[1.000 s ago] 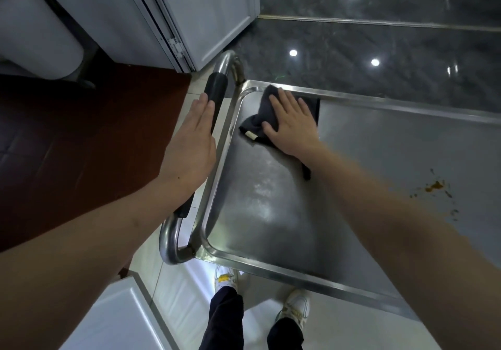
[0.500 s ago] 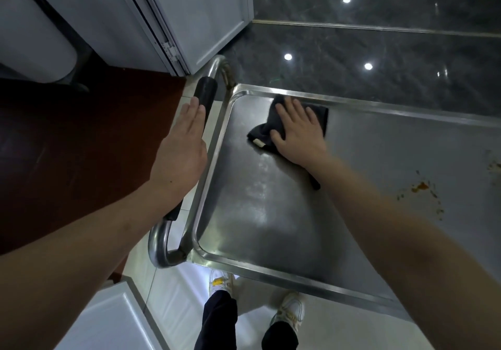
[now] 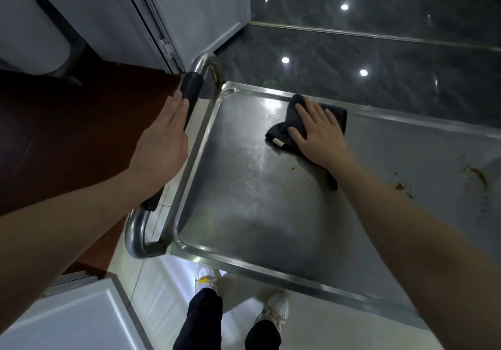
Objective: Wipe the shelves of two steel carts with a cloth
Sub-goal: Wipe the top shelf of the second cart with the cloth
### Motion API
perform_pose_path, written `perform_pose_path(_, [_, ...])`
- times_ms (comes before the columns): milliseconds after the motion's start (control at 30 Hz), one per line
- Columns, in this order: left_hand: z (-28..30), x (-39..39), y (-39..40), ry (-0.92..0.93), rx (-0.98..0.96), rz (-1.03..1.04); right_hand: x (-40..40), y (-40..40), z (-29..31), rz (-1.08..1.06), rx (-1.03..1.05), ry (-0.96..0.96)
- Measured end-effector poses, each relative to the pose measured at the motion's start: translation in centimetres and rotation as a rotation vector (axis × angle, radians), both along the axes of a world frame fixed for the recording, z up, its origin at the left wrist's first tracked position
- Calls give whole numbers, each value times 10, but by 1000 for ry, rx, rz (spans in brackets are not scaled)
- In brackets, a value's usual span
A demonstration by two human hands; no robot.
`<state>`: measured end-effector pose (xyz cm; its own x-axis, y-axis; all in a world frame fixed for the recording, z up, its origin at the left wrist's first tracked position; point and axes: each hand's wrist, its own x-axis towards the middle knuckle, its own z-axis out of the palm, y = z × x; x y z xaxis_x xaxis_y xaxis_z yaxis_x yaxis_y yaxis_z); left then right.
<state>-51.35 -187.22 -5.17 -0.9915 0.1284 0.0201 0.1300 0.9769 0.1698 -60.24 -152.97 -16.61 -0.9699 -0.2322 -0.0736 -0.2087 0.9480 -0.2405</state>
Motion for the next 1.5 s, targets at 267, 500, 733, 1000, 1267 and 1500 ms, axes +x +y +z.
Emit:
perform_pose_path(267, [0, 1, 0, -1, 18, 6, 104, -23, 5, 156, 27, -30])
perform_pose_path(500, [0, 2, 0, 14, 22, 7, 225, -52, -3, 345, 24, -29])
perform_pose_path(733, [3, 4, 5, 8, -20, 22, 115, -31, -8, 196, 6, 36])
perform_pose_path(1000, [-6, 1, -1, 22, -18, -9, -7, -5, -5, 13, 3, 19])
perform_pose_path(1267, [-4, 0, 0, 16, -50, 9, 109, -13, 2, 113, 25, -27])
perform_pose_path(1500, [-1, -2, 5, -8, 0, 55, 244, -35, -10, 233, 77, -52])
